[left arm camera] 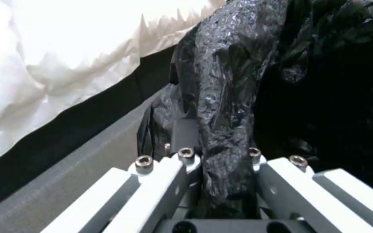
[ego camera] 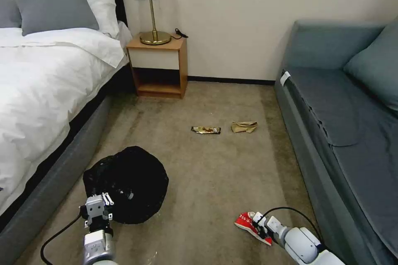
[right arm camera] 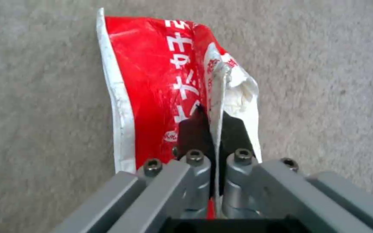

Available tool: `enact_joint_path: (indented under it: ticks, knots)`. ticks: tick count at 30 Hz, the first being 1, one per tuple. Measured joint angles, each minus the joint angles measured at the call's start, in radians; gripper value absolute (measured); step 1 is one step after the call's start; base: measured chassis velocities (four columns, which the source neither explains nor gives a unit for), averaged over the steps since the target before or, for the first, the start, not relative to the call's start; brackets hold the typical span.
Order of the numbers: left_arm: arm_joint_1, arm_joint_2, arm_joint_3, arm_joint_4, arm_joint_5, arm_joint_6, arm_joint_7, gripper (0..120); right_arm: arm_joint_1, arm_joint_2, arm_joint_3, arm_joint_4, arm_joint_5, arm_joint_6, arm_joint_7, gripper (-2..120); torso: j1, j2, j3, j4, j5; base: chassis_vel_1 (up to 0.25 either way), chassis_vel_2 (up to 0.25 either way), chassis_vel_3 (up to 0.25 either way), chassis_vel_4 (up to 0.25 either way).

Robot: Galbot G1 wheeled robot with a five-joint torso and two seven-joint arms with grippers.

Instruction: Pick up the trash bin, then pick up the garbage on the floor and place it into the trash bin.

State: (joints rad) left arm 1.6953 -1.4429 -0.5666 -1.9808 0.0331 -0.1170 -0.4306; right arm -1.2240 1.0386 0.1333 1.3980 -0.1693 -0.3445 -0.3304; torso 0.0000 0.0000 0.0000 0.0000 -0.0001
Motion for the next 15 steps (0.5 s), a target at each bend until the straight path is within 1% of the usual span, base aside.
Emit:
enact_joint_path:
  ticks: [2,5,10,15]
  knots:
    - [0.0,-0.001,0.0,0.001,0.001,-0.004,-0.001,4,0.006,0.007,0.0,-0.007,-0.005,0.005,0.002,0,0.0,0.0,0.0,0.0,0.0001,0.0,0.0,0.0,0.0]
    - [-0.002,-0.006,0.003,0.014,0.009,-0.032,-0.005,4,0.03,0.03,-0.001,-0.022,-0.02,0.02,0.008,0,0.0,0.0,0.0,0.0,0.0001,0.0,0.0,0.0,0.0]
    - [-0.009,-0.013,0.007,0.019,0.015,-0.038,-0.01,4,0.055,0.035,-0.012,-0.011,-0.019,0.021,0.011,0,0.0,0.0,0.0,-0.0001,0.0001,0.0,0.0,0.0,0.0]
    - [-0.015,-0.02,0.016,0.011,0.02,-0.038,-0.012,4,0.115,0.037,-0.028,-0.001,-0.002,0.046,0.023,0,0.0,0.0,0.0,0.0,0.0,0.0,0.0,0.0,0.0]
